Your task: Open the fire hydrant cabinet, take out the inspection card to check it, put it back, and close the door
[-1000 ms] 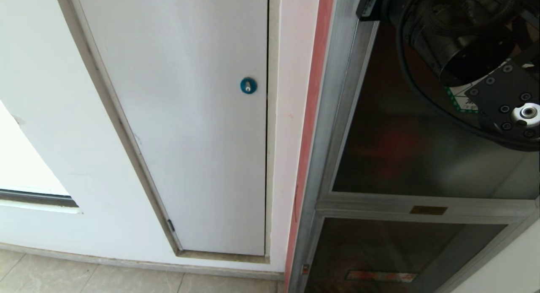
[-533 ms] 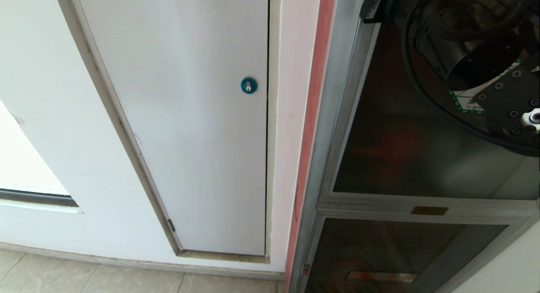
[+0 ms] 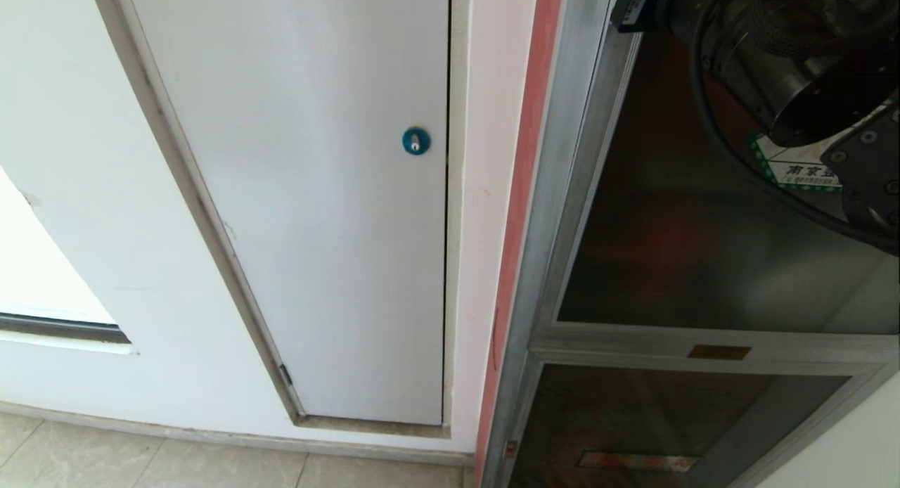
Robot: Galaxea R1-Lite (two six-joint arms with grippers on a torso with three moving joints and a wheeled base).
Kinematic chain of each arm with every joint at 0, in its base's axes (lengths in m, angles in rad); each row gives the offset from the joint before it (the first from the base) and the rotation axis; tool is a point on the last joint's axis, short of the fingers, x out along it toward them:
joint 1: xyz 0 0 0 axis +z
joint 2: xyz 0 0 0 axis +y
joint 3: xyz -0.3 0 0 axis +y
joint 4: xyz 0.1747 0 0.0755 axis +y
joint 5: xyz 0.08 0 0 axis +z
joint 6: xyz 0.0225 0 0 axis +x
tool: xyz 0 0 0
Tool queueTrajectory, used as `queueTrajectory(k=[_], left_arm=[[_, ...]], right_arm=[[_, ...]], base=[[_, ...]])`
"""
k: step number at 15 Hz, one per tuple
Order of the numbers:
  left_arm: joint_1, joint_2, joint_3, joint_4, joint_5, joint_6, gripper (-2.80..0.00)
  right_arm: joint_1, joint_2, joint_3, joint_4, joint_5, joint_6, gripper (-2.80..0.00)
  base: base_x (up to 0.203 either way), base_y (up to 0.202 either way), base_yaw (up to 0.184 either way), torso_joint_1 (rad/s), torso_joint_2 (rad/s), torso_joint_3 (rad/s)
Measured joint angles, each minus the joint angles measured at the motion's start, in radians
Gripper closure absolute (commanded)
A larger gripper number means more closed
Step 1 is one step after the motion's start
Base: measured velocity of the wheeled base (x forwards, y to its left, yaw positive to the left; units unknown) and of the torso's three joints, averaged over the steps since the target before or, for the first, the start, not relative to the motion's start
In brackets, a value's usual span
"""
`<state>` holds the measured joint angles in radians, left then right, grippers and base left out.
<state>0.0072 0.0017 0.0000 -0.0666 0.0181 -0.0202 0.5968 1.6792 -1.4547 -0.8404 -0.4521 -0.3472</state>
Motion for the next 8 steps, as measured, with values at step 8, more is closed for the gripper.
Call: queueTrajectory(k=[8], left_arm=[[-0.001, 0.000, 0.000, 0.000, 0.000, 0.000, 0.00]], right_arm=[[0.001, -0.044, 0.045, -0.014, -0.003, 0.000, 0.00]], base=[[0.000, 0.000, 0.000, 0.000, 0.00, 0.000]])
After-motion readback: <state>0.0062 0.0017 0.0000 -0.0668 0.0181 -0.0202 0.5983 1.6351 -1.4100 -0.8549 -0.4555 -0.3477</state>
